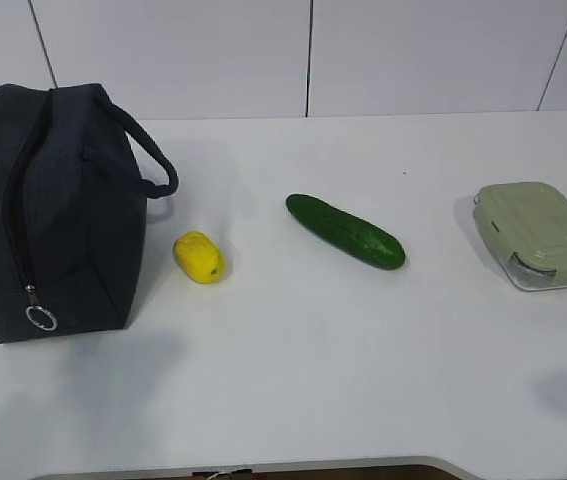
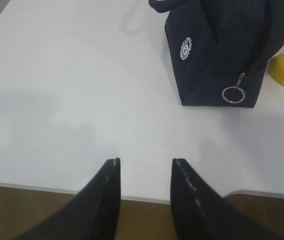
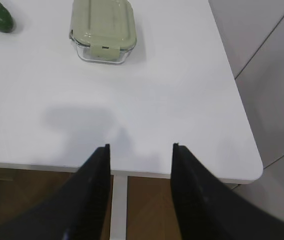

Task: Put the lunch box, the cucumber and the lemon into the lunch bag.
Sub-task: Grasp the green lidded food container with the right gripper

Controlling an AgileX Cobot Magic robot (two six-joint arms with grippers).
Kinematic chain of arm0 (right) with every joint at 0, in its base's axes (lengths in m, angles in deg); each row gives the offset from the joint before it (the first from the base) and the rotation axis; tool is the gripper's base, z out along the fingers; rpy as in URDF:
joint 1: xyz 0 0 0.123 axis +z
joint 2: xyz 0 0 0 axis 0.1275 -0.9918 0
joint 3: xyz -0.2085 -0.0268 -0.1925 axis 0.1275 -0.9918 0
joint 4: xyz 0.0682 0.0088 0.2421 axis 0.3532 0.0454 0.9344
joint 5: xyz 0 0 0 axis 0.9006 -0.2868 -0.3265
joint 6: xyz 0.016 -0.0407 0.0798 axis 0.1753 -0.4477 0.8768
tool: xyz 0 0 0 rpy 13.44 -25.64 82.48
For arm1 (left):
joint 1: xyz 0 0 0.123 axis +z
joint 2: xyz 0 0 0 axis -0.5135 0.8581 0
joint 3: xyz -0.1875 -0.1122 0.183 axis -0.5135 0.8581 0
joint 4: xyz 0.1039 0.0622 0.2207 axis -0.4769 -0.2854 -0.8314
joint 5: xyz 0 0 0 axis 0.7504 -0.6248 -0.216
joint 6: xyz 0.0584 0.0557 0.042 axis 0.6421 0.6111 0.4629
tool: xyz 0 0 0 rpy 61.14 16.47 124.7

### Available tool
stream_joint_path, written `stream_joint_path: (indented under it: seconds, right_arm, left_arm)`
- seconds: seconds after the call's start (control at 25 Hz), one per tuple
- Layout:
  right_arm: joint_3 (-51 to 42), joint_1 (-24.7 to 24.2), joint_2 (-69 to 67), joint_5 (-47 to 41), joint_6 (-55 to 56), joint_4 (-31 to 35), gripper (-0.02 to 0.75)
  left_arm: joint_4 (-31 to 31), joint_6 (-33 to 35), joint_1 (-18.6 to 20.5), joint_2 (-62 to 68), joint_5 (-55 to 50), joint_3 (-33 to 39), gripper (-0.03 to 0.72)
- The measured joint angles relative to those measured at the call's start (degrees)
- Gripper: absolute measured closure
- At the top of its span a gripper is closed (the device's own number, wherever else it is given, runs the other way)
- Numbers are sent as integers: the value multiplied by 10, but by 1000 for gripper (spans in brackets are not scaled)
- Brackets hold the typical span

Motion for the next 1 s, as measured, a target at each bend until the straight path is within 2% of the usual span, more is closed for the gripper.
stream_joint_path:
  seconds: [0.44, 0.68, 0.8, 1.0]
  right_arm:
    - [0, 0, 0, 11, 4, 21, 394]
    - [0, 0, -11, 11, 4, 34, 214]
    - [3, 0, -37, 11, 4, 44, 184]
    - [15, 0, -83, 41, 4, 84, 177]
  left_arm:
    - [0, 0, 0, 0, 0, 0, 446]
    - [0, 0, 0, 0, 0, 0, 446]
    - [0, 0, 0, 0, 0, 0, 446]
    - [0, 0, 0, 0, 0, 0, 446]
